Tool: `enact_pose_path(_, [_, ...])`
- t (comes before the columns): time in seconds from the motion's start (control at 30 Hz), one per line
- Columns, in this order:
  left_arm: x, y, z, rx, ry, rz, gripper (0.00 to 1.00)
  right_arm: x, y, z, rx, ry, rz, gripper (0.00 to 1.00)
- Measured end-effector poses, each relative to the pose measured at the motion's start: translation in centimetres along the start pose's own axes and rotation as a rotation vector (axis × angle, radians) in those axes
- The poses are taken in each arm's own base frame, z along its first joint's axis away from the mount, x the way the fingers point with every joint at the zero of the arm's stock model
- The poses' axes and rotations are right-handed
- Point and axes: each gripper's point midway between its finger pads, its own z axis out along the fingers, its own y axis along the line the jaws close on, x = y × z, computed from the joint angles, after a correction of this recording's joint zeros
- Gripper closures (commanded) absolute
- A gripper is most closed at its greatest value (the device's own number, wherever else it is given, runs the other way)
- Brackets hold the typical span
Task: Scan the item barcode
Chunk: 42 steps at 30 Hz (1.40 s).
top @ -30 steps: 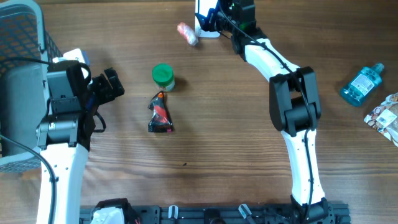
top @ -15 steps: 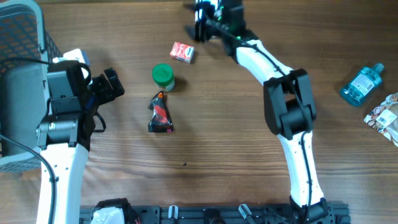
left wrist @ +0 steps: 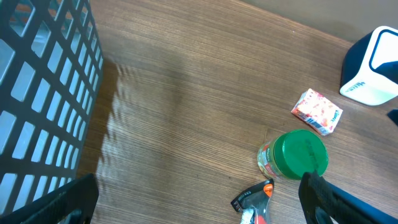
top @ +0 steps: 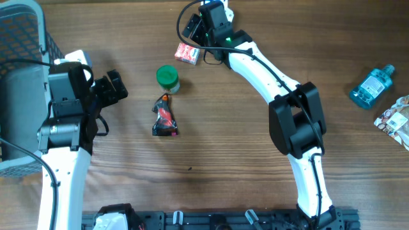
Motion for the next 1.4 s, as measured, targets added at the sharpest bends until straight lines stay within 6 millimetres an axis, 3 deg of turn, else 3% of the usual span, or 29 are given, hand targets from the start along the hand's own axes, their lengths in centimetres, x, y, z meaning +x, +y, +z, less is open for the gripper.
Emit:
enact_pose_path(0.1, [0.0,0.0,0.0,0.000,0.000,0.000,0.00,-0.9,-0.3,0.0,0.022,-0.046,-0.088,0.00])
enact_pose_path(0.2, [0.0,0.0,0.0,0.000,0.000,0.000,0.00,-1.4,0.7,-0.1,0.009,-0.095,-0.162,0.00])
enact_pose_path(0.4, [0.0,0.0,0.0,0.000,0.000,0.000,0.00,1.7,3.5,0.4,-0.027,-0.100,-0.258,0.00])
enact_pose_path(0.67, [0.0,0.0,0.0,0.000,0.000,0.000,0.00,4.3,0.5,4.4,0.040,-0.076,-0.275,0.00])
enact_pose_path(0.87, [0.0,0.0,0.0,0.000,0.000,0.000,0.00,4.7,0.4,5.3,0.037,-0.090,-0.279,0.02])
enact_pose_path(1.03, [0.0,0.0,0.0,0.000,0.000,0.000,0.00,7.3,0.1,6.6,0.053,-0.064,-0.315,0.00])
enact_pose_path(1.1, [0.0,0.0,0.0,0.000,0.000,0.000,0.00,7.7,0.4,6.5,0.052,-0.062,-0.321,0.07])
enact_pose_path(1.2, [0.0,0.0,0.0,0.000,0.000,0.000,0.00,7.7,0.1,6.5,0.071,-0.070,-0.317,0.25])
enact_pose_path(1.4, [0.0,0.0,0.0,0.000,0.000,0.000,0.00,7.4,-0.6,6.6,0.101,-0.088,-0.310,0.27])
